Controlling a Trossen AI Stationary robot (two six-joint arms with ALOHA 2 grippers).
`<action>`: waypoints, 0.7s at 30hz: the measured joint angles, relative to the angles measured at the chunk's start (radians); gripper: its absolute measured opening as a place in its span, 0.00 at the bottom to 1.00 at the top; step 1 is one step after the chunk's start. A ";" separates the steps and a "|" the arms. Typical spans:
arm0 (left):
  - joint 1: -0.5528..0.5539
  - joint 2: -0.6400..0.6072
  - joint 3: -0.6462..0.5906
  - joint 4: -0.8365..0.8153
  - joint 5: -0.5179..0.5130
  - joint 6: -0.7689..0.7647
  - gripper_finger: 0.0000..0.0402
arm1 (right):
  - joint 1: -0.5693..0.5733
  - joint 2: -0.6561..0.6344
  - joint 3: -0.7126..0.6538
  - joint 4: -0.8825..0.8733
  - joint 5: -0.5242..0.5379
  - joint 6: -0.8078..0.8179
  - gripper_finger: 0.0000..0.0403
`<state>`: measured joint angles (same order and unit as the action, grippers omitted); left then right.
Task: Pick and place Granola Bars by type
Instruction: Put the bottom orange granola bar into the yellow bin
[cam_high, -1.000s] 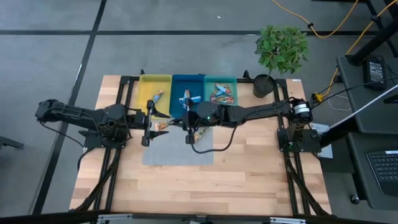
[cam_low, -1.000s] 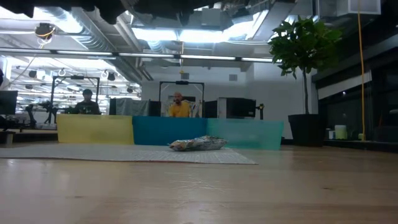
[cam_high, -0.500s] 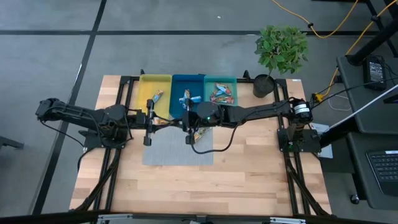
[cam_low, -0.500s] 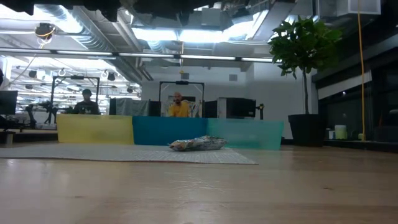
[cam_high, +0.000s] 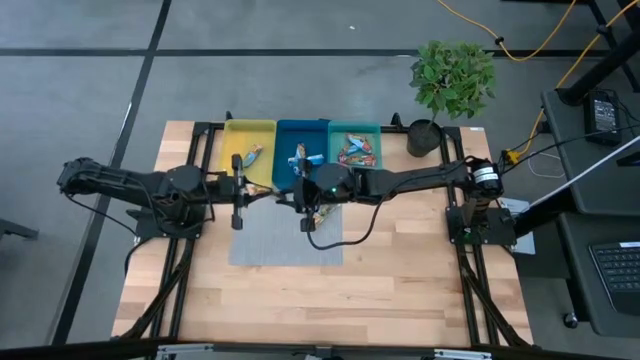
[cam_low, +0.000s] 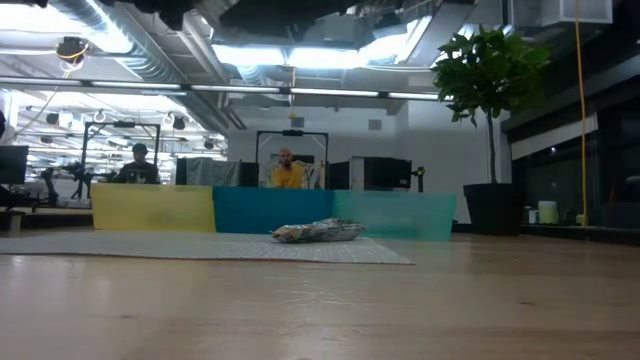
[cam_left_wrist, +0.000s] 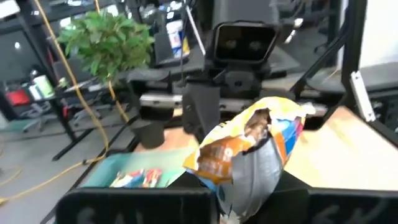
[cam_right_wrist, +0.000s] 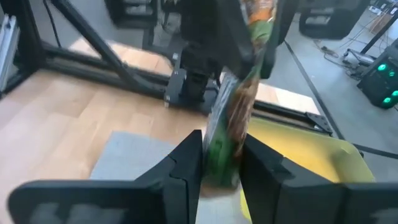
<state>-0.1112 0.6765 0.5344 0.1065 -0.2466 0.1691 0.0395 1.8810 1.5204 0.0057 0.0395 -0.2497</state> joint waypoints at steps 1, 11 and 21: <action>0.000 0.000 0.009 -0.026 -0.009 -0.002 0.03 | 0.001 -0.005 0.000 -0.019 0.001 -0.011 0.25; -0.001 -0.018 0.092 -0.220 -0.093 -0.052 0.02 | 0.003 -0.059 -0.006 -0.416 0.123 0.062 0.25; -0.001 -0.031 0.225 -0.479 -0.240 -0.130 0.02 | 0.048 -0.107 -0.300 -0.327 0.127 0.193 0.23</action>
<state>-0.1123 0.6451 0.7596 -0.3720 -0.4862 0.0387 0.0876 1.7736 1.2203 -0.3216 0.1669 -0.0566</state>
